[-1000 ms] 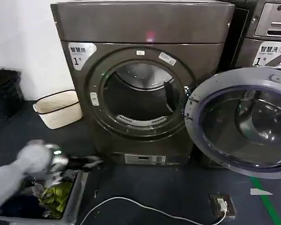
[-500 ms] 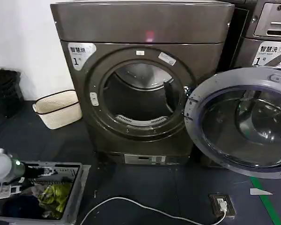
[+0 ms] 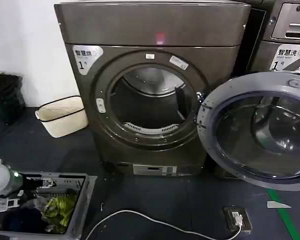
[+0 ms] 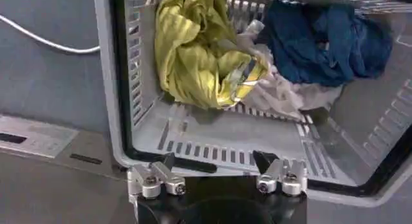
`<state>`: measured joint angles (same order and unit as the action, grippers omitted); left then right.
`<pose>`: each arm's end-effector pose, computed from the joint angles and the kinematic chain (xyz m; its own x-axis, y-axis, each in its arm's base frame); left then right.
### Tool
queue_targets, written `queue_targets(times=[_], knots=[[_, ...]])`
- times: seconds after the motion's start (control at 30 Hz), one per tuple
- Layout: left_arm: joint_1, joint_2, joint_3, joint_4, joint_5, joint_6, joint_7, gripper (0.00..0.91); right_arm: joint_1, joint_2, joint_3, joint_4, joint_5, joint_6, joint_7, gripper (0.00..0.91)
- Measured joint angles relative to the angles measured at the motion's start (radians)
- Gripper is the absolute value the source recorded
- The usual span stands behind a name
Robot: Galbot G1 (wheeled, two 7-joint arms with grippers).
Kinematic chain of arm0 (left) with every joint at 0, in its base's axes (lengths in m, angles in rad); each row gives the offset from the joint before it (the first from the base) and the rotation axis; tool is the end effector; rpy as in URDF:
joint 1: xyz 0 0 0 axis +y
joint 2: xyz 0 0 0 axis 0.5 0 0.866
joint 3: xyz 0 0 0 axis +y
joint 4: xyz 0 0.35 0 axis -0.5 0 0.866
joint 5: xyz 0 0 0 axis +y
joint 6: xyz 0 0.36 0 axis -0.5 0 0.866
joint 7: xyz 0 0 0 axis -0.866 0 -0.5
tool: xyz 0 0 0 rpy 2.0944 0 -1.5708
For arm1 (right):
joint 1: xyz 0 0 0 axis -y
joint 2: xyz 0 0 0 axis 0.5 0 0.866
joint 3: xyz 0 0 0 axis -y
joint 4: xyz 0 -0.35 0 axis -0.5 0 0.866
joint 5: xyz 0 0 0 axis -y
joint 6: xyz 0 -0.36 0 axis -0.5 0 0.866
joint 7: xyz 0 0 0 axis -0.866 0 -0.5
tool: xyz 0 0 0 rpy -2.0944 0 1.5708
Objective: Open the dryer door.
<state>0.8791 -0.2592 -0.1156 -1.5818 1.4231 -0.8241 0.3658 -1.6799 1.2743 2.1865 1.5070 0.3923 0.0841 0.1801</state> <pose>0.3637 0.2979 -0.1683 -0.4506 -0.0011 0.8927 0.1541 -0.9851 0.0766 -0.1758 -0.4511 -0.1838 0.0965 0.9308 -0.3526 0.9733 -0.1624 -0.1622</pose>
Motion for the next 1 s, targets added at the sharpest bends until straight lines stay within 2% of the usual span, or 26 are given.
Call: queue_targets(times=[0.17, 0.4, 1.0], knots=[[0.003, -0.006, 0.000, 0.012, 0.014, 0.000, 0.000, 0.907, -0.002, 0.000, 0.010, -0.018, -0.027, 0.021, 0.000, 0.907], [0.005, -0.018, 0.000, 0.037, 0.054, 0.000, 0.000, 0.907, -0.010, -0.013, 0.025, -0.059, -0.029, 0.041, 0.001, 0.907], [0.039, -0.031, -0.017, 0.045, 0.030, 0.000, -0.001, 0.907, 0.008, -0.001, 0.000, -0.061, -0.039, 0.055, 0.000, 0.907]])
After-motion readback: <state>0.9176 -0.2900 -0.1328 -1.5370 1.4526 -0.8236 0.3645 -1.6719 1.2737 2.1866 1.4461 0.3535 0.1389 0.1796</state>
